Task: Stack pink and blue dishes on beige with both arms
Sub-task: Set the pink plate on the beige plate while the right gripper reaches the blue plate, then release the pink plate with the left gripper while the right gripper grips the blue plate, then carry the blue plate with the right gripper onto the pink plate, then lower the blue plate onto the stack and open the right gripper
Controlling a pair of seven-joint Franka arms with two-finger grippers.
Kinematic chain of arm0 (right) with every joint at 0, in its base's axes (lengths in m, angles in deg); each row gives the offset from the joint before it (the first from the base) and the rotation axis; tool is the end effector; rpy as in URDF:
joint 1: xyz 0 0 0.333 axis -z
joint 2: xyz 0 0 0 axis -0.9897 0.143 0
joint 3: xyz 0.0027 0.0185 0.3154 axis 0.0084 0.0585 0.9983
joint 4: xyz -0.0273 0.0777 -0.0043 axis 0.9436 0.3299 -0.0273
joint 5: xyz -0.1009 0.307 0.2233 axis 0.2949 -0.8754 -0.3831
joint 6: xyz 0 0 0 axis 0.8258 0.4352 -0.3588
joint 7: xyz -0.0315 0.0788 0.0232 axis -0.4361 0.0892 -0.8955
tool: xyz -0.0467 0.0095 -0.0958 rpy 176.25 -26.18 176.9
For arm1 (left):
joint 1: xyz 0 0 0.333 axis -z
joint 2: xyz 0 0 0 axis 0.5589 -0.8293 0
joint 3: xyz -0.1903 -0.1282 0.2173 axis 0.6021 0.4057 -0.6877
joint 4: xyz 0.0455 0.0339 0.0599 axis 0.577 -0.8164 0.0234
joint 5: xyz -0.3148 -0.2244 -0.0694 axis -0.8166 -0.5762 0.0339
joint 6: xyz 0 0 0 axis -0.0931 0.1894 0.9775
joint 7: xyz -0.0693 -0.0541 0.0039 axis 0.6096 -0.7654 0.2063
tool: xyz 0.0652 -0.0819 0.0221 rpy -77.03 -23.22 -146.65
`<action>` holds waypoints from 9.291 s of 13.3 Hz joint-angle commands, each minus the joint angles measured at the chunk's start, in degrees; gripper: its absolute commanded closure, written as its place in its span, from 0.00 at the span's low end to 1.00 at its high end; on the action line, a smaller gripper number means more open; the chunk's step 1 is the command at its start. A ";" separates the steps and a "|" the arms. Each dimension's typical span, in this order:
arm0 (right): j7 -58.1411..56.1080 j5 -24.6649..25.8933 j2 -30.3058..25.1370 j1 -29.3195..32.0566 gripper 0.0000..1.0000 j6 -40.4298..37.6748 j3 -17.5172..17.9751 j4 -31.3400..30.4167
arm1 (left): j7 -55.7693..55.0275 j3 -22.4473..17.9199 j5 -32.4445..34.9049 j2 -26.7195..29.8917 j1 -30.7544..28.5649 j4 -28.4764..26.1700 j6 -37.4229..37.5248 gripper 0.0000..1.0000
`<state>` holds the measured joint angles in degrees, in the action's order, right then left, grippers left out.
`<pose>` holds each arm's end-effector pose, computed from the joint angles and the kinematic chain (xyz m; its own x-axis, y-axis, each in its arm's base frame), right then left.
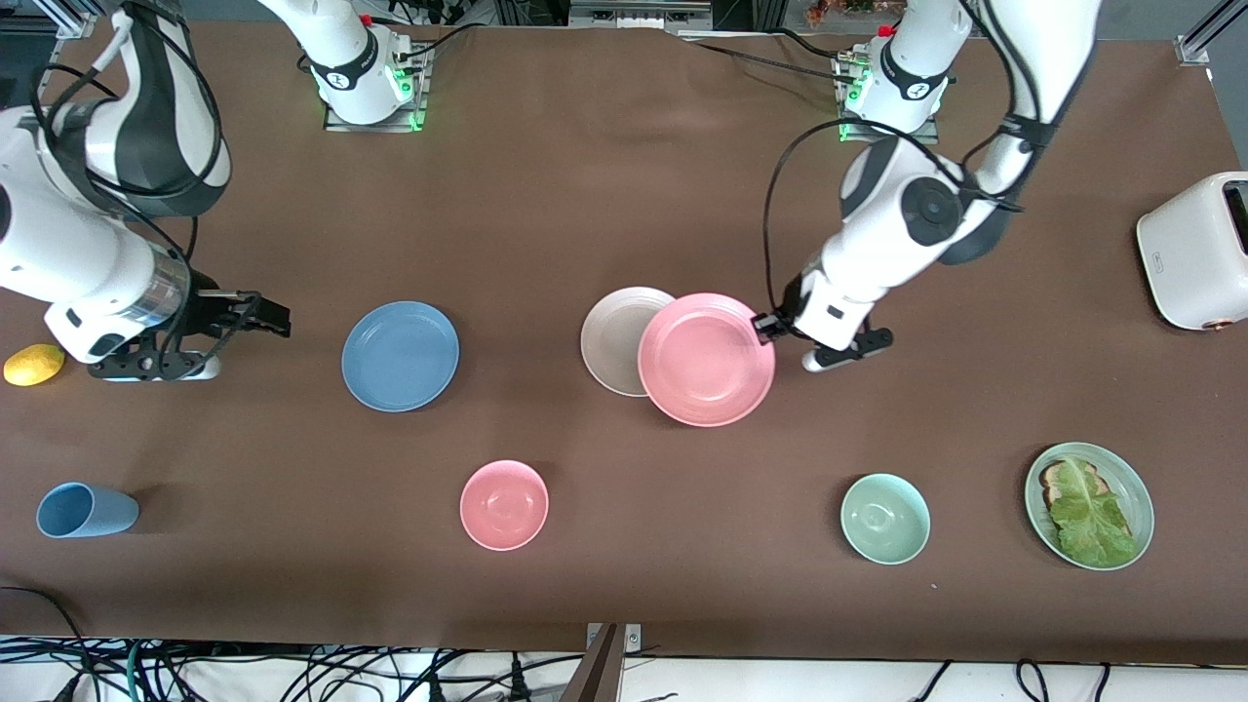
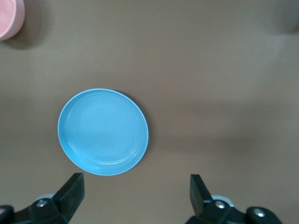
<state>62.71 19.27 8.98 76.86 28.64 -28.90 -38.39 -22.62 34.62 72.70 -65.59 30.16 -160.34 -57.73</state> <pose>0.6090 0.0410 0.4216 0.9967 0.0256 -0.0776 0.0238 -0.9995 -0.0229 0.5328 -0.2805 0.3102 0.9270 0.3684 -0.0698 0.3724 -0.8825 0.2872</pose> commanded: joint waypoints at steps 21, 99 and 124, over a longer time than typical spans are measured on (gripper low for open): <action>-1.59 -0.30 7.23 0.08 0.03 29.73 1.37 -20.10 | -28.89 -0.95 28.32 -9.79 9.26 -0.36 -9.12 1.00; 42.26 -5.05 23.49 -31.82 1.00 12.24 5.33 11.10 | 39.23 -30.40 4.77 18.86 -0.05 28.21 51.62 0.00; 31.30 -3.29 23.67 -26.39 0.00 5.05 1.37 24.98 | 38.79 -30.40 4.07 16.66 0.56 31.46 49.95 0.00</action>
<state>97.42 15.38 32.80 48.25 36.53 -27.88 -14.99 15.58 4.61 78.29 -47.94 30.30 -130.79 -8.14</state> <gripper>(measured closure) 0.000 0.000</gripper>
